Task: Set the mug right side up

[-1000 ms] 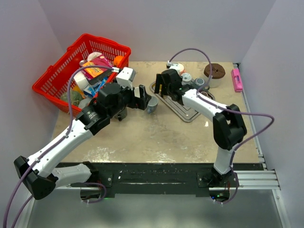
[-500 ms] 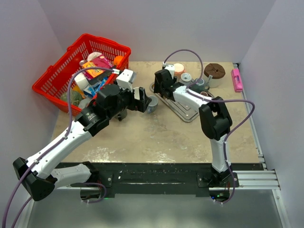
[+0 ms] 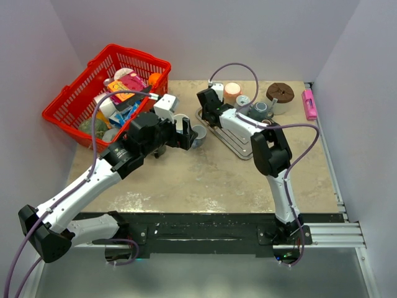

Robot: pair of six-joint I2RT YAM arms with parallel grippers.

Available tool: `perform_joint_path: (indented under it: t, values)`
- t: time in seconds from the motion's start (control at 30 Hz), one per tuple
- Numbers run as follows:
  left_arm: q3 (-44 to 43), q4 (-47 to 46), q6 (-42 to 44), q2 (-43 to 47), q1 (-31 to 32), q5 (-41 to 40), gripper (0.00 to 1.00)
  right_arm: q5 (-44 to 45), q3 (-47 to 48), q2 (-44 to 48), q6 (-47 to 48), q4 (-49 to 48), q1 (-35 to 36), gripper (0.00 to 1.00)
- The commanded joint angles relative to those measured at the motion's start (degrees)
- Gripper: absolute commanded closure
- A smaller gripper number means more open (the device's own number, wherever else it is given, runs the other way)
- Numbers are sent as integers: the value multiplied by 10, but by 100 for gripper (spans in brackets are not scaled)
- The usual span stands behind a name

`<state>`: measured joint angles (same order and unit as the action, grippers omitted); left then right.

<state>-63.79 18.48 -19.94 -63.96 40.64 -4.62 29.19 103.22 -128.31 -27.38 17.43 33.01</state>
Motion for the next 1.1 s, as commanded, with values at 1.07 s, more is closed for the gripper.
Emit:
perform_joint_path:
  t: [1.07]
  values:
    - [23, -34, -32, 11, -6, 44, 1, -108, -144, 264, -12, -70, -35, 100]
